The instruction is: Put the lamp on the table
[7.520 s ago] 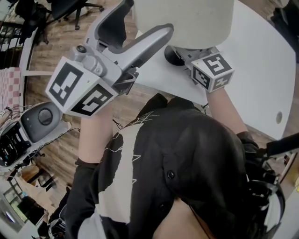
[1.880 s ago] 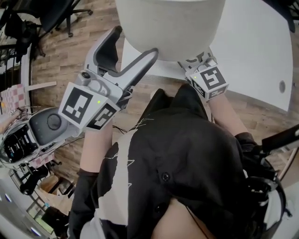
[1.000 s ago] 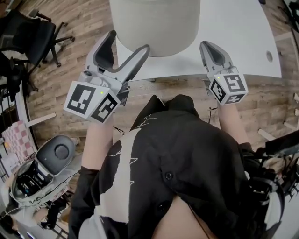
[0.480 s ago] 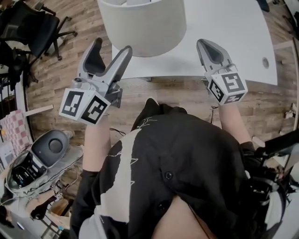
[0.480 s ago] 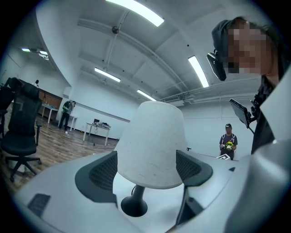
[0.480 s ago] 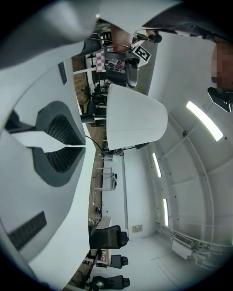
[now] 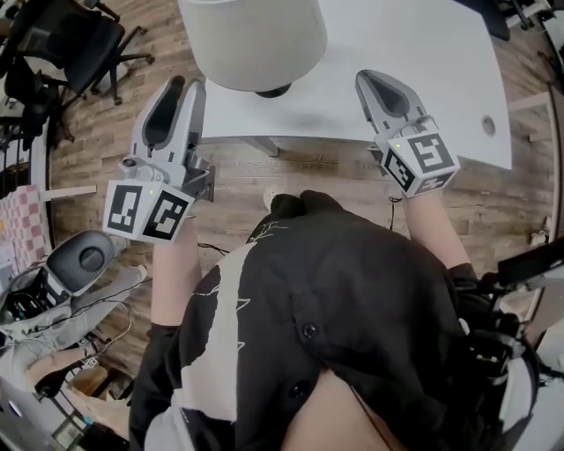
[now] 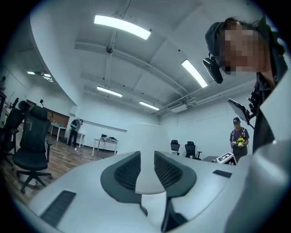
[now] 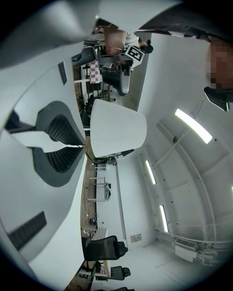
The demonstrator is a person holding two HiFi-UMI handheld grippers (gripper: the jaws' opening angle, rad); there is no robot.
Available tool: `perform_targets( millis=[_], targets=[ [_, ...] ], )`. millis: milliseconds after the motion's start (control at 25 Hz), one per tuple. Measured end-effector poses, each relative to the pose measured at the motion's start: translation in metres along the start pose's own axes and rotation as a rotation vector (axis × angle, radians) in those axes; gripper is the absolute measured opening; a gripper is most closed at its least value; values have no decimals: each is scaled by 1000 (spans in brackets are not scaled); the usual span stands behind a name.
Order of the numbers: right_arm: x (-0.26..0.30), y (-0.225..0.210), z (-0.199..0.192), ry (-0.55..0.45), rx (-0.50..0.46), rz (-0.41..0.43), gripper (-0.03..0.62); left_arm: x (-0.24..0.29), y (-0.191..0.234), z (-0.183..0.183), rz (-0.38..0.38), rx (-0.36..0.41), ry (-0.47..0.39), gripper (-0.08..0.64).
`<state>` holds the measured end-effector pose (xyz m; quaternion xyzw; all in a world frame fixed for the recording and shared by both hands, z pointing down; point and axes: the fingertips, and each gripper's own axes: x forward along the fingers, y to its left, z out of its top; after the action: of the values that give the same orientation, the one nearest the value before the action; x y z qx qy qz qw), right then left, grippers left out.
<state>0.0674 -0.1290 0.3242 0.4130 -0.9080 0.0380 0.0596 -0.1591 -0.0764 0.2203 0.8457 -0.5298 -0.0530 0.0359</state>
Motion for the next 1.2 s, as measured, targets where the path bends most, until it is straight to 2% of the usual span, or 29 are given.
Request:
perform_targets(
  millis=[80, 160, 480, 640, 840, 1200],
  targets=[
    [-7, 6, 5, -12, -5, 24, 28, -8, -12, 3, 11, 3, -10, 43],
    [-16, 14, 7, -22, -9, 51, 28, -18, -27, 2, 17, -4, -14, 15],
    [-54, 60, -5, 3, -2, 182, 26, -58, -98, -32, 9, -51, 40, 14],
    [-73, 79, -21, 45, 12, 234, 19, -77, -129, -49, -4, -36, 66, 14],
    [-91, 105, -35, 69, 28, 246, 18, -104, -146, -65, -22, 9, 119, 14],
    [-102, 168, -18, 31, 52, 197, 17, -163, -134, -43, -97, 26, 111, 14]
  ],
)
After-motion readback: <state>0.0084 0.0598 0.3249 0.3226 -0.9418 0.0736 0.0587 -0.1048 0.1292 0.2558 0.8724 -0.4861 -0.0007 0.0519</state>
